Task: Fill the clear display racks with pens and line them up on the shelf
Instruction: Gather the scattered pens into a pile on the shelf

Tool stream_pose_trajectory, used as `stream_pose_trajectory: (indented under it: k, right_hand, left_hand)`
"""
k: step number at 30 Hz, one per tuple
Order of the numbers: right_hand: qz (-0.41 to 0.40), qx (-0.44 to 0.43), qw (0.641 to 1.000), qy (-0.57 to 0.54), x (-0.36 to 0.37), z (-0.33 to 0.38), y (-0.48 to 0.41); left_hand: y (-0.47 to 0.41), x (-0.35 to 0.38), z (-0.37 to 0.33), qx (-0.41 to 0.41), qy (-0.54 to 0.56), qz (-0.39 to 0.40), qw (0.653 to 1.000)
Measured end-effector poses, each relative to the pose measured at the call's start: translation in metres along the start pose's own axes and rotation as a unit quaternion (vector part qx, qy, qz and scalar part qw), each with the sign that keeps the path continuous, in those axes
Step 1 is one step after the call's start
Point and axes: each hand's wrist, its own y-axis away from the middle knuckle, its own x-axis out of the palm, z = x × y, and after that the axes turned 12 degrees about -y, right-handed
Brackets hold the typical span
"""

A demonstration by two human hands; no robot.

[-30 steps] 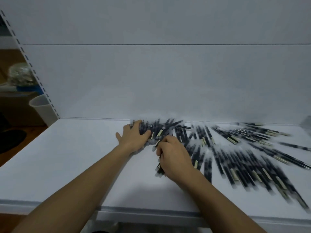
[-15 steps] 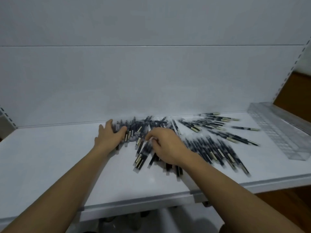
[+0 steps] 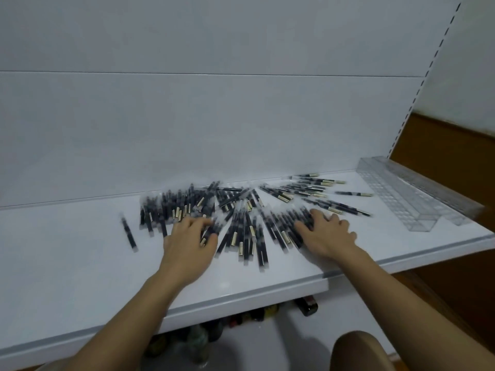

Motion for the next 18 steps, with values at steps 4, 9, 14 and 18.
stream_pose_trajectory:
  k: [4,9,14,18]
  right_hand:
    - [0.019,-0.042,0.999,0.01,0.019,0.029,0.007]
    - [0.04,-0.042,0.998,0.023,0.032,0.06,0.003]
    - [0.031,-0.057,0.997,0.048,0.021,0.064,-0.003]
    - [0.056,-0.061,0.995,0.05,0.009,0.068,-0.01]
  left_hand:
    - [-0.001,0.003,0.006,-0.013,0.029,0.012,0.999]
    - [0.003,0.003,0.004,0.011,-0.009,0.013,1.0]
    - [0.004,0.004,0.003,0.021,-0.023,0.011,0.999]
    - [0.002,0.005,0.003,0.016,-0.023,0.011,1.0]
